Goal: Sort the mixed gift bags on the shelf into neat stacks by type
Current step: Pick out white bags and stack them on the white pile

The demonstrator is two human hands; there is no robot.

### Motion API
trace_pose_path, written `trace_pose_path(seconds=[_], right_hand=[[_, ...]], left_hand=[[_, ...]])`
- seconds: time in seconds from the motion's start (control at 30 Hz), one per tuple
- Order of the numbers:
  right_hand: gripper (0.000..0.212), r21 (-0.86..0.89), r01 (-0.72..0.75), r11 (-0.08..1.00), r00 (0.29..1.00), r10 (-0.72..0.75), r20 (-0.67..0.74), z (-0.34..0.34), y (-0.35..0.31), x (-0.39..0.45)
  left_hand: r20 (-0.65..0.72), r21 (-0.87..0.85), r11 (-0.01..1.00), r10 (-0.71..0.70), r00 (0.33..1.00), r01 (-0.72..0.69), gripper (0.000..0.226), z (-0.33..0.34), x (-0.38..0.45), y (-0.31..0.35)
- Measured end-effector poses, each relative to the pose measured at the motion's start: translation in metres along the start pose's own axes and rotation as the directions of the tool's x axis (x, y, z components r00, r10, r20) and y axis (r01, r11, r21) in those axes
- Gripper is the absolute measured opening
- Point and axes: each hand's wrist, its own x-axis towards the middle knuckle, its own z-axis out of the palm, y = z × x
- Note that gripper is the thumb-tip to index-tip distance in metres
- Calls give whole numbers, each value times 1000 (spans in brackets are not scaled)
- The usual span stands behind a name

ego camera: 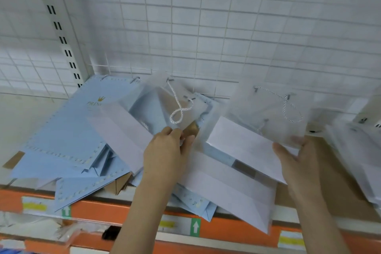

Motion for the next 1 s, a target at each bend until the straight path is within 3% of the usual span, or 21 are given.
trace_pose_path(seconds=[0.13, 0.2, 0.37, 0.53, 0.67, 0.87, 0.93, 1.0], right_hand=[[37, -28, -19, 999, 999, 20, 33, -3, 7, 6], [38, -27, -24, 999, 999, 25, 36, -4, 9, 7], [40, -79, -26, 997, 999, 28, 18, -16, 10, 7], [48, -114, -15, 993, 1000, 13, -20, -48, 10, 12], [46, -177, -48, 983, 998, 40, -47, -82, 7, 16], [45, -148, -60, 987, 996, 50, -70, -150, 20, 45], [49, -180, -66, 981, 996, 53, -74, -180, 33, 64], [49, -236, -88, 968, 995, 72, -75, -216, 49, 83]], left_hand=[[253, 135, 991, -47, 966, 13, 58, 3, -6, 27], [300, 156, 987, -85, 950, 40, 60, 9, -10, 35], [338, -146, 960, -177, 924, 237, 58, 16, -10, 41], [143, -336, 940, -10, 990, 58, 30, 14, -6, 49], [-29, -518, 853, 63, 998, -69, 33, 21, -11, 67], [27, -755, 652, -75, 997, 69, 16, 47, -24, 106], [9, -745, 661, -114, 993, 83, 8, 60, -31, 129], [0, -718, 690, -127, 992, 89, 14, 74, -40, 159]])
